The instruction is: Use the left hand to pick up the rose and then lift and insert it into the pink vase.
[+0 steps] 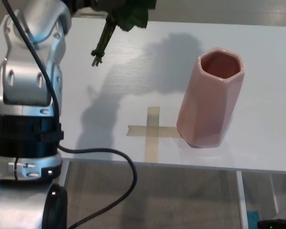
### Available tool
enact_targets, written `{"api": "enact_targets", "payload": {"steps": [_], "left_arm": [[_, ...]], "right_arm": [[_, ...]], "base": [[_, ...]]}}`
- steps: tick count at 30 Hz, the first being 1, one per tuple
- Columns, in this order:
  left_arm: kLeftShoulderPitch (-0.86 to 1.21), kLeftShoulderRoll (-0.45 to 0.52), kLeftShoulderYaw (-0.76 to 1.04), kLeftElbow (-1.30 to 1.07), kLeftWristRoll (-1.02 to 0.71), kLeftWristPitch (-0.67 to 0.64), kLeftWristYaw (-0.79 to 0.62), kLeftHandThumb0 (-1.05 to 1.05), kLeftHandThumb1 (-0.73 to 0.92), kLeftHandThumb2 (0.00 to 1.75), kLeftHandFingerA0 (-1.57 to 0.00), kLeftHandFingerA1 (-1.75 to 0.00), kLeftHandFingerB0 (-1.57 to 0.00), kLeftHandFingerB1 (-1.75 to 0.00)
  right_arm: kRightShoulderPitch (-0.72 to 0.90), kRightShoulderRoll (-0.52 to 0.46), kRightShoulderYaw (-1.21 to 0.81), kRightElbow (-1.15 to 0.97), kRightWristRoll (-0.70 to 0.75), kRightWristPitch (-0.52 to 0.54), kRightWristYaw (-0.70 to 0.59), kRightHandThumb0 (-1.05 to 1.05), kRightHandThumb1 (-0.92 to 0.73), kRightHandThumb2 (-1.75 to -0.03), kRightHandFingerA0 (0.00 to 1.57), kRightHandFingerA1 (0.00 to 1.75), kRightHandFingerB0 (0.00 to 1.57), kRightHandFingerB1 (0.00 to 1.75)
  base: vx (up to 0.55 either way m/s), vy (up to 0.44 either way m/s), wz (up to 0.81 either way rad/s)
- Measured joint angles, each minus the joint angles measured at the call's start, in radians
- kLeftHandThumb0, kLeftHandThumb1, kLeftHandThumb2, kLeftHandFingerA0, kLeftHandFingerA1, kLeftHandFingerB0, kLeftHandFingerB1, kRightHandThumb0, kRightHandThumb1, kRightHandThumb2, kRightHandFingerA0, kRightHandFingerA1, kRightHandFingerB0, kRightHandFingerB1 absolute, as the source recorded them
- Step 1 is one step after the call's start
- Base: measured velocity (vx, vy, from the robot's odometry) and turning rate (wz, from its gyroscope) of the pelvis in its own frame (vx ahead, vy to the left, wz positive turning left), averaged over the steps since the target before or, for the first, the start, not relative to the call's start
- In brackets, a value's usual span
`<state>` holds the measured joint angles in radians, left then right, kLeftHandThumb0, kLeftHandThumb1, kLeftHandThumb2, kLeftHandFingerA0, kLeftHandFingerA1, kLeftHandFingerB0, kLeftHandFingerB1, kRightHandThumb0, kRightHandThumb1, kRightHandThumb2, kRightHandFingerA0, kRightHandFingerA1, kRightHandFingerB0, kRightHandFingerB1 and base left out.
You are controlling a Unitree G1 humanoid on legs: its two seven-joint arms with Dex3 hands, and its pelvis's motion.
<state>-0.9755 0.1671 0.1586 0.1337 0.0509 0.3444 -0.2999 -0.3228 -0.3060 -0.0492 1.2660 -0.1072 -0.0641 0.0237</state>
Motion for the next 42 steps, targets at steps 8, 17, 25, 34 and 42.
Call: {"api": "enact_targets", "payload": {"steps": [8, 17, 25, 34, 42], "left_arm": [[-0.095, -0.038, 0.062, -0.018, -0.093, 0.134, 0.012, -0.2, 0.84, 0.66, -1.05, -1.31, -0.87, -0.8], [-0.202, -0.124, 0.13, -0.068, -0.202, 0.287, 0.071, -0.19, 0.84, 0.67, -1.04, -1.38, -0.86, -0.84], [-0.242, -0.158, 0.123, -0.086, -0.252, 0.362, 0.117, -0.19, 0.84, 0.66, -1.04, -1.36, -0.86, -0.85], [-0.276, -0.169, 0.069, -0.071, -0.275, 0.369, 0.139, -0.2, 0.84, 0.66, -1.02, -1.36, -0.87, -0.81], [-0.292, -0.2, 0.031, -0.049, -0.296, 0.367, 0.155, -0.19, 0.84, 0.67, -1.02, -1.39, -0.87, -0.82]], "right_arm": [[0.0, 0.0, 0.003, 0.0, -0.001, 0.0, 0.001, -0.35, -0.67, -0.6, 0.6, 0.41, 0.54, 0.39], [-0.001, -0.002, 0.01, 0.0, -0.004, 0.0, 0.0, -0.35, -0.66, -0.6, 0.62, 0.42, 0.55, 0.39], [-0.001, -0.005, 0.014, 0.0, -0.006, 0.0, -0.002, -0.35, -0.66, -0.6, 0.6, 0.41, 0.55, 0.39], [0.0, -0.006, 0.016, -0.004, -0.007, 0.0, -0.015, -0.35, -0.66, -0.6, 0.58, 0.4, 0.58, 0.4], [0.0, -0.006, 0.012, -0.004, -0.006, 0.0, -0.016, -0.35, -0.67, -0.6, 0.59, 0.4, 0.56, 0.39]], "base": [[0.0, 0.0, 0.0], [0.0, 0.0, 0.0], [0.0, 0.0, 0.0], [0.0, 0.0, 0.0], [0.0, 0.0, 0.0]]}}
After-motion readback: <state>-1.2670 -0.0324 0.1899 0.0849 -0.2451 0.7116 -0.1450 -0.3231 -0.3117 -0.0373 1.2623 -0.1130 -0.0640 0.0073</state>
